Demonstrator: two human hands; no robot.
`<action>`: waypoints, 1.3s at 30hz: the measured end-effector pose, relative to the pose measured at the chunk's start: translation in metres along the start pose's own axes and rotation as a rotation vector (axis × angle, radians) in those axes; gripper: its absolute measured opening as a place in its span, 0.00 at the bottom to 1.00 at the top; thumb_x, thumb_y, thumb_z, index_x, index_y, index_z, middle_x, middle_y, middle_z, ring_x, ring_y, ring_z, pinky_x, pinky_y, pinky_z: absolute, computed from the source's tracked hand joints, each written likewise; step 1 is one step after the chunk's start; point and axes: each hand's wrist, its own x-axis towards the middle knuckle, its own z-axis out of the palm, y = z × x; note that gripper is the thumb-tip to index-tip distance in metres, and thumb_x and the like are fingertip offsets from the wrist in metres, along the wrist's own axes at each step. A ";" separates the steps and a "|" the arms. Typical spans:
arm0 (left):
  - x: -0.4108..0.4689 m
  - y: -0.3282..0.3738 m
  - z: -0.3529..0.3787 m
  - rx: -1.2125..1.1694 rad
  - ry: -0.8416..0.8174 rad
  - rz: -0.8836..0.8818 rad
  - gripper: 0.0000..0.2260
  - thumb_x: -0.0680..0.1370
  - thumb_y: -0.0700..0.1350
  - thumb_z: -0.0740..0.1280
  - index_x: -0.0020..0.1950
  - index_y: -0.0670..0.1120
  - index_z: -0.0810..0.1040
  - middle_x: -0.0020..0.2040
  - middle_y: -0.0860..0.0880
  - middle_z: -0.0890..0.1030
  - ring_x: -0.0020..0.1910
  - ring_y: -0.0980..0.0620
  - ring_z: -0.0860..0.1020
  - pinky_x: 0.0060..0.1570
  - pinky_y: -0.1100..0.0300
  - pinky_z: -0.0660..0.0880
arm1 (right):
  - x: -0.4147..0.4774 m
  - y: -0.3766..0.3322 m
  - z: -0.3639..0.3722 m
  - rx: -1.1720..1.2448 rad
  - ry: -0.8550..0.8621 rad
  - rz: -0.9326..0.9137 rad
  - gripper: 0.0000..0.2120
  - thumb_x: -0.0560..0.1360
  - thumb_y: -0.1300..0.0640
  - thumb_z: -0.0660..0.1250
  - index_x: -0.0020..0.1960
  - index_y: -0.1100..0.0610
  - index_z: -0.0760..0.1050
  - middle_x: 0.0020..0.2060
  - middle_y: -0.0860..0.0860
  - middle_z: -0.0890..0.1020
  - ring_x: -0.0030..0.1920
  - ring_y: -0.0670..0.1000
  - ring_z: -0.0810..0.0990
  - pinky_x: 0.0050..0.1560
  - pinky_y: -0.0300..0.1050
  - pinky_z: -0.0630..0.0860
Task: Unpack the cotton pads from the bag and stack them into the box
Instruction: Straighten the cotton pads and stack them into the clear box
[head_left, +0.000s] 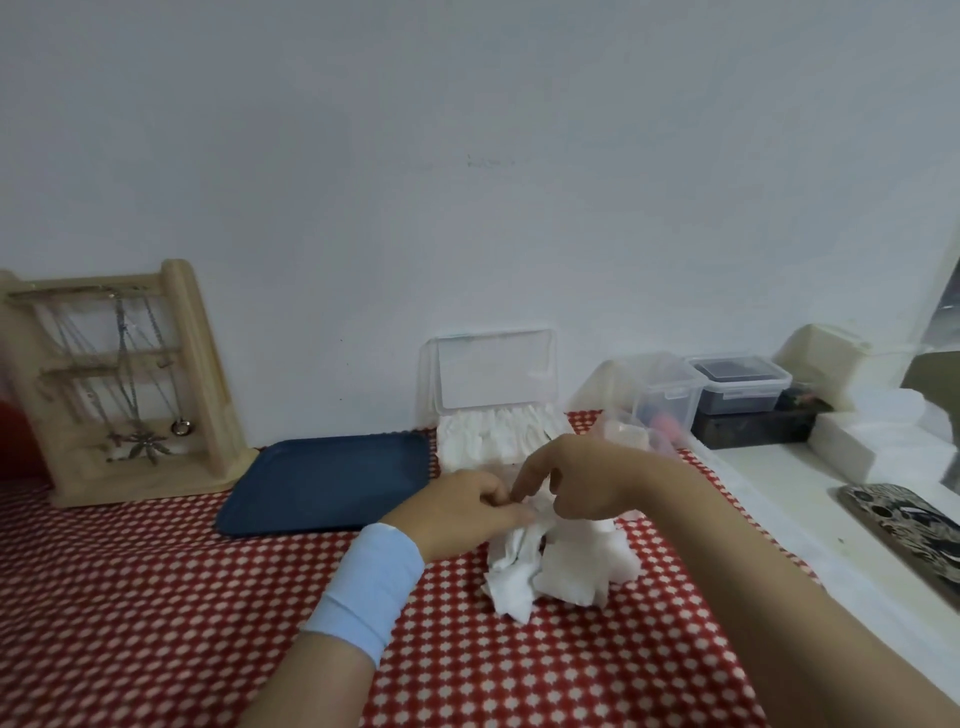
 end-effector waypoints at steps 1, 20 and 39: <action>-0.002 -0.001 0.002 0.011 -0.021 -0.012 0.15 0.73 0.63 0.72 0.45 0.53 0.80 0.42 0.58 0.80 0.42 0.59 0.78 0.46 0.62 0.74 | 0.000 -0.001 0.001 -0.021 -0.017 -0.010 0.24 0.73 0.65 0.67 0.60 0.40 0.81 0.56 0.37 0.79 0.54 0.40 0.77 0.50 0.35 0.72; -0.002 -0.044 -0.013 -0.724 0.147 -0.021 0.10 0.78 0.44 0.72 0.58 0.44 0.82 0.51 0.46 0.87 0.51 0.44 0.86 0.53 0.46 0.83 | 0.025 -0.013 0.001 0.542 0.078 -0.035 0.11 0.81 0.48 0.66 0.54 0.54 0.82 0.42 0.48 0.87 0.41 0.51 0.87 0.40 0.45 0.76; -0.005 -0.053 -0.022 -0.575 0.174 0.004 0.12 0.77 0.44 0.74 0.61 0.50 0.83 0.53 0.52 0.87 0.51 0.53 0.86 0.54 0.55 0.82 | 0.024 -0.022 0.014 0.549 0.160 -0.003 0.11 0.81 0.54 0.66 0.49 0.59 0.84 0.32 0.49 0.85 0.37 0.53 0.87 0.36 0.46 0.81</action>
